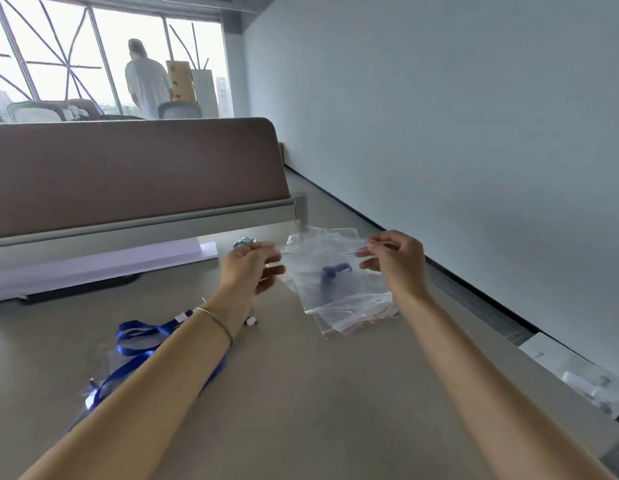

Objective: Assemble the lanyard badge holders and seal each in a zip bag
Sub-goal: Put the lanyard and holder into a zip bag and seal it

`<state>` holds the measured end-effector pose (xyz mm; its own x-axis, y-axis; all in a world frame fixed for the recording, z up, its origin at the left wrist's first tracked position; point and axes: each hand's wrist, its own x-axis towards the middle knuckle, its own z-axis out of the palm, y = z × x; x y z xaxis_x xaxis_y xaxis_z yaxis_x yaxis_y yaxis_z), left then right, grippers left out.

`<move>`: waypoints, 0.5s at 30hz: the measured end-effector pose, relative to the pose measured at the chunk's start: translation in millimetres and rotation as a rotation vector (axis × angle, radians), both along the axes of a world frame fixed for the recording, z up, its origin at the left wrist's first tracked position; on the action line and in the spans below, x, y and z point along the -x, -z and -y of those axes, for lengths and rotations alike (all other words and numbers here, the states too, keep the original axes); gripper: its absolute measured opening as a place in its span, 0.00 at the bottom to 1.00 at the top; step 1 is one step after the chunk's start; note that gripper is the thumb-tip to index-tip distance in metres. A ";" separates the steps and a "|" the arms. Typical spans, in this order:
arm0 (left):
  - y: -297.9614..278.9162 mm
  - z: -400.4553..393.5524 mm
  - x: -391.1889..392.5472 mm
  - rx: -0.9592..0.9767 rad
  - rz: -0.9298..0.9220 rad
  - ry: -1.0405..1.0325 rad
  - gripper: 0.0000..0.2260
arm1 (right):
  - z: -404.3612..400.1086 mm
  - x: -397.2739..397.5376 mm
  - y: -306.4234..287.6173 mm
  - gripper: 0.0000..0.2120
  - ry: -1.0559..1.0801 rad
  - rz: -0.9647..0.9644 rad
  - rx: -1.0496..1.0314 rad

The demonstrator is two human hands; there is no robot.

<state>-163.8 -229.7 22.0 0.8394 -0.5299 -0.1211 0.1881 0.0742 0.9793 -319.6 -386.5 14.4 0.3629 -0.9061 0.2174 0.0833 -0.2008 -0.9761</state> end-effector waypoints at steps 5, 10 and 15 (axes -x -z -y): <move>-44.3 -19.4 -7.3 0.102 0.051 -0.029 0.06 | -17.4 -9.5 -45.0 0.06 -0.026 0.149 0.054; -79.7 -49.9 0.0 0.262 0.130 -0.032 0.07 | -43.0 -11.6 -75.0 0.08 -0.040 0.268 0.096; -103.3 -77.0 17.7 0.368 0.230 -0.058 0.05 | -71.4 -0.2 -97.1 0.08 -0.030 0.309 0.188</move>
<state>-181.6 -152.7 125.2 0.8519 -0.4542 0.2606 -0.0466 0.4299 0.9017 -319.4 -315.1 111.5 0.2795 -0.8297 0.4831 0.3771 -0.3679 -0.8500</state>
